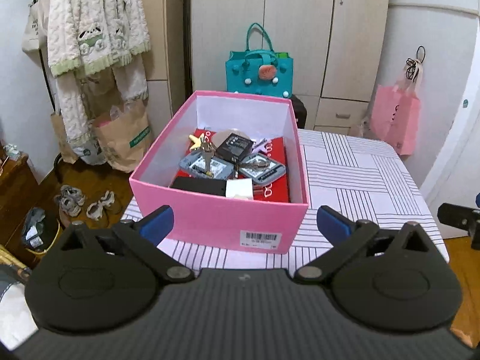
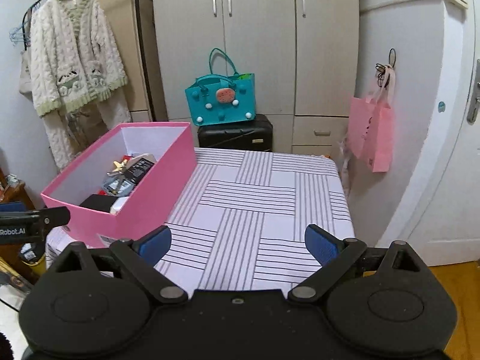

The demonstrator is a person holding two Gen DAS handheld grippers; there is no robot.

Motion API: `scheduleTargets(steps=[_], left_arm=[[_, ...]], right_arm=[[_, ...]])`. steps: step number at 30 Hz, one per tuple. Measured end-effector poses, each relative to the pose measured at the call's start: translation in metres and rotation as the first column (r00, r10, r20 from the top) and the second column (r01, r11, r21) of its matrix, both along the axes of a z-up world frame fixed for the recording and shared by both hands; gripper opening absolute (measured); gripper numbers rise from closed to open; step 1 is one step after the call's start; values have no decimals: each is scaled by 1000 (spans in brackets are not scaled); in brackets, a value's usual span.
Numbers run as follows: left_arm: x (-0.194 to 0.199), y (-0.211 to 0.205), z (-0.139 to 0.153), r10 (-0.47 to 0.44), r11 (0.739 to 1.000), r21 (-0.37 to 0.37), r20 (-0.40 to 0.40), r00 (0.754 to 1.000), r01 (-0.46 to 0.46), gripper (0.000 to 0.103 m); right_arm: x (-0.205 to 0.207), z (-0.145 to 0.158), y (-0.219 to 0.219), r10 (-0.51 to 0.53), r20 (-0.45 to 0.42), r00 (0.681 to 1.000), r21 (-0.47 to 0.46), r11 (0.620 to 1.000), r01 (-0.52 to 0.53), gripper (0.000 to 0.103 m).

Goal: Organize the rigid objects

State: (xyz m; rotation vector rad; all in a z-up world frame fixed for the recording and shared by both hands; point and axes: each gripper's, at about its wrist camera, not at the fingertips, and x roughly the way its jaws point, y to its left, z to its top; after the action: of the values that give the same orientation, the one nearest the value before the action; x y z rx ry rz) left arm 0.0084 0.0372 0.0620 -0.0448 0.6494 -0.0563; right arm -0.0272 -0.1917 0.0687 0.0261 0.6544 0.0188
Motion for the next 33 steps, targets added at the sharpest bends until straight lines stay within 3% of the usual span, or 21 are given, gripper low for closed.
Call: scheduleTargets(steps=[8,15,27,33], left_arm=[[-13,-14,1,-9,998,66,50,999,6,103],[-21,-15,1,-31,999,36,51,998,29,103],[-29,-23,-7,-13,994,106,64,998,6,103],[-30,-24,-10,-12,994,107,58,998,6,103]], right_arm=[[-2,-7,-3,-18,-11,1000,-5,1000,18,98],[-9,-4,2,-24,19,1000,-25,999,24,98],[-13,-10,5,-47,27,999,-40,998,48,98],[-15,-9,7,-41,35,999,-48,998,42,98]])
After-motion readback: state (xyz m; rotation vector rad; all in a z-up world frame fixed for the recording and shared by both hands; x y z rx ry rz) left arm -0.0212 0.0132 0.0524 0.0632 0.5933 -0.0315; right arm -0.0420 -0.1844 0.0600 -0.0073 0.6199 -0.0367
